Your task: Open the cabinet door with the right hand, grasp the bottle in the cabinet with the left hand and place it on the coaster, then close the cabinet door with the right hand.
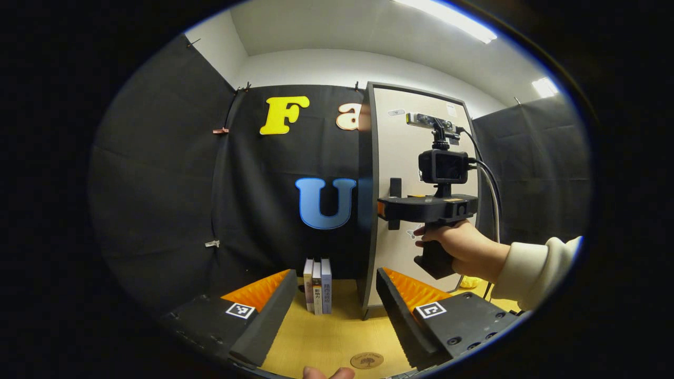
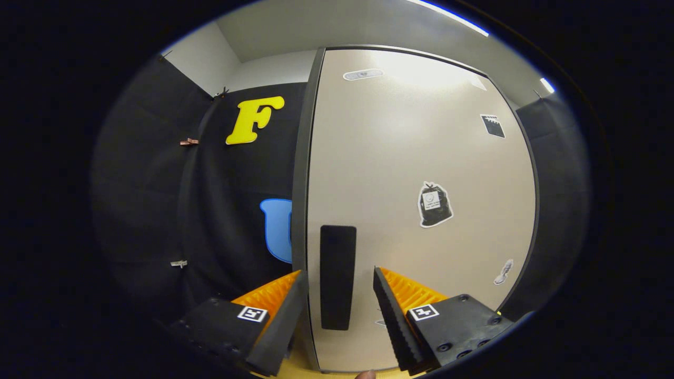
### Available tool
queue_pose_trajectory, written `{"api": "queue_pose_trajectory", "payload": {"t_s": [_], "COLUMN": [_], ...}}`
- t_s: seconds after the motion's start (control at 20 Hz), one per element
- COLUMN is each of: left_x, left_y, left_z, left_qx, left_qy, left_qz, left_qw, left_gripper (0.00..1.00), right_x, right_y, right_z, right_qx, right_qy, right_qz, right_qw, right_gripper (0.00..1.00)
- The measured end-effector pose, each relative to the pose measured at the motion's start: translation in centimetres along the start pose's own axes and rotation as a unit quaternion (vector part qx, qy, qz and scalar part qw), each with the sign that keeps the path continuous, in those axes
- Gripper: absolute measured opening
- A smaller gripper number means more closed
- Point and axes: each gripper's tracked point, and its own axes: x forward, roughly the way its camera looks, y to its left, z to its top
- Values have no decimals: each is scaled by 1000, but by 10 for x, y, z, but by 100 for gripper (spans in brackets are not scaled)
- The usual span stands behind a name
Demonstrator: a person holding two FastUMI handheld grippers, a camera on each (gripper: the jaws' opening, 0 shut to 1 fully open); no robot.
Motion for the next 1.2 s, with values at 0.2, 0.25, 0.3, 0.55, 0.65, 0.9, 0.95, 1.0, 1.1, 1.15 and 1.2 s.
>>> {"api": "queue_pose_trajectory", "payload": {"t_s": [0.2, 0.25, 0.3, 0.55, 0.65, 0.9, 0.95, 1.0, 1.1, 1.15, 1.2], "left_x": [-1, -2, -2, -2, -1, 5, 8, 10, 13, 17, 20], "left_y": [11, 12, 14, 12, 7, -10, -13, -16, -24, -28, -33], "left_z": [4, 5, 6, 11, 14, 22, 24, 26, 31, 32, 35], "left_qx": [0, -1, -2, -13, -11, -21, -24, -26, -23, -19, -15], "left_qy": [-8, -9, -10, -15, -20, -27, -29, -31, -35, -36, -38], "left_qz": [3, 4, 5, 1, -1, -7, -8, -9, -12, -12, -11], "left_qw": [1000, 1000, 1000, 1000, 1000, 999, 999, 999, 999, 999, 999], "left_gripper": [95, 95, 95, 95, 95, 95, 95, 95, 95, 95, 95], "right_x": [14, 15, 12, 6, -7, -72, -86, -98, -116, -126, -135], "right_y": [-1, 1, -1, 1, 2, -8, -12, -15, -23, -29, -35], "right_z": [-5, -7, -6, -8, -6, 9, 13, 16, 16, 18, 20], "right_qx": [47, 48, 38, 31, 32, 39, 41, 40, 36, 35, 36], "right_qy": [20, 26, 26, 52, 59, 63, 65, 67, 67, 66, 69], "right_qz": [-16, -14, -15, 18, 30, 79, 90, 98, 107, 108, 109], "right_qw": [999, 998, 999, 998, 997, 994, 993, 992, 991, 991, 991], "right_gripper": [43, 47, 37, 15, 16, 16, 15, 15, 16, 15, 16]}}
